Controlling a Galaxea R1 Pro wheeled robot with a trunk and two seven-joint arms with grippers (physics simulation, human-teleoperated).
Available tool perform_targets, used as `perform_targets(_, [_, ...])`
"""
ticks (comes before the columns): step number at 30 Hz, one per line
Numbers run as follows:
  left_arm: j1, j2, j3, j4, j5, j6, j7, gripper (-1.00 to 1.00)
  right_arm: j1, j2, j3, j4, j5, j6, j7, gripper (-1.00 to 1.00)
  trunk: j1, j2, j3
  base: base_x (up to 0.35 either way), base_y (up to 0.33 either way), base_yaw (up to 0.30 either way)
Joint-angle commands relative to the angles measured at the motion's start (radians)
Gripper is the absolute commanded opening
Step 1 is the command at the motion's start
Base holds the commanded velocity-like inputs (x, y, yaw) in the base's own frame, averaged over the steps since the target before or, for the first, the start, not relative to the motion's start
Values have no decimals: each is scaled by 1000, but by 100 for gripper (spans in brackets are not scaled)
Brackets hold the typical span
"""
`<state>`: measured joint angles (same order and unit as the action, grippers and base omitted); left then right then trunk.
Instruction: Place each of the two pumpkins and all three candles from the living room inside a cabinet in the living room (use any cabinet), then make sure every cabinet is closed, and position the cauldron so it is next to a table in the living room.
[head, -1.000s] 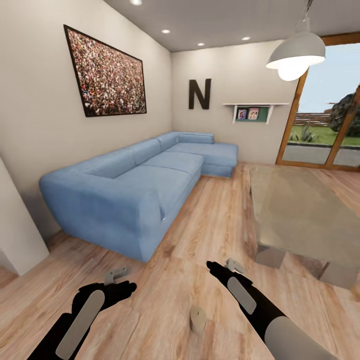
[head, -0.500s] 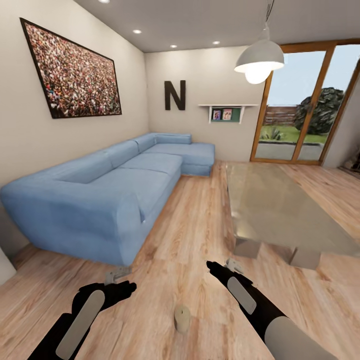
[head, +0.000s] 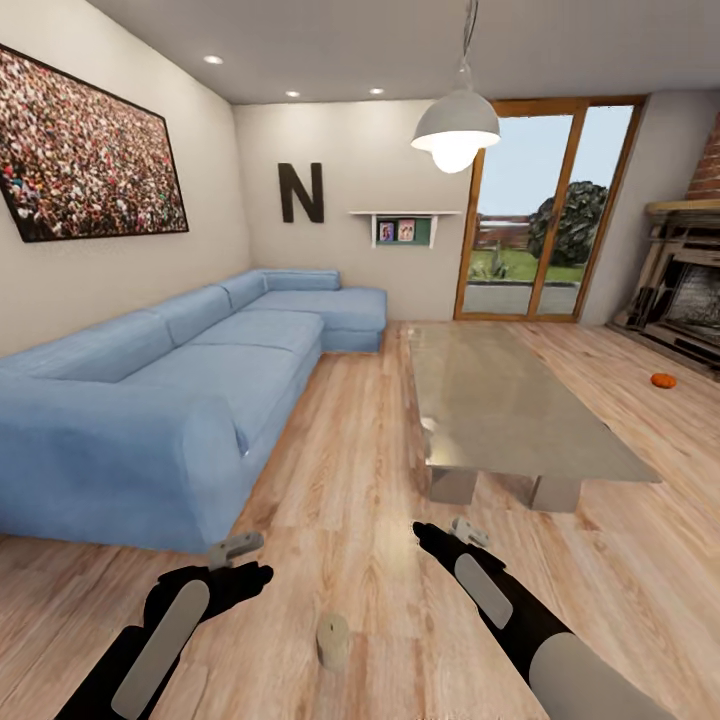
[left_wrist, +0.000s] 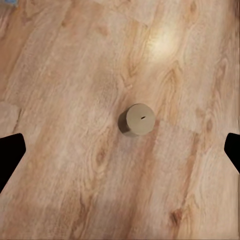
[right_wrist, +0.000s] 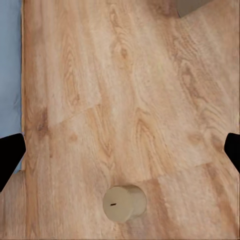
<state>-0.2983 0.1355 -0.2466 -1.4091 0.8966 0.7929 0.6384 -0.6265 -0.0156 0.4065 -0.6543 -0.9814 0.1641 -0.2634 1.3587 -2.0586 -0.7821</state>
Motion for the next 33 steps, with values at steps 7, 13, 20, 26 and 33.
perform_targets(7, [-1, 1, -2, -2, 10, 0, 10, 100, -1, -1, 6, -2, -5, 2, -8, 100, 0, -1, 2, 0, 0, -288])
perform_targets(13, [-1, 1, -2, -1, 10, 0, 10, 100, -1, -1, 6, -2, -3, 2, -8, 100, 0, -1, 4, 0, 0, -288])
perform_targets(20, [-1, 1, -2, -1, 10, 0, 10, 100, -1, -1, 9, -17, 5, 25, -1, 100, 0, -1, 6, 0, 0, -288])
perform_targets(26, [-1, 1, -2, -1, 10, 0, 10, 100, 3, -26, 13, -104, 7, 123, 122, 100, 0, -1, 8, 141, 0, -215])
perform_targets(33, [-1, 0, -2, 8, 10, 0, 10, 100, 5, -128, 14, -211, -3, 178, 301, 100, 0, -1, 8, 76, 0, -35])
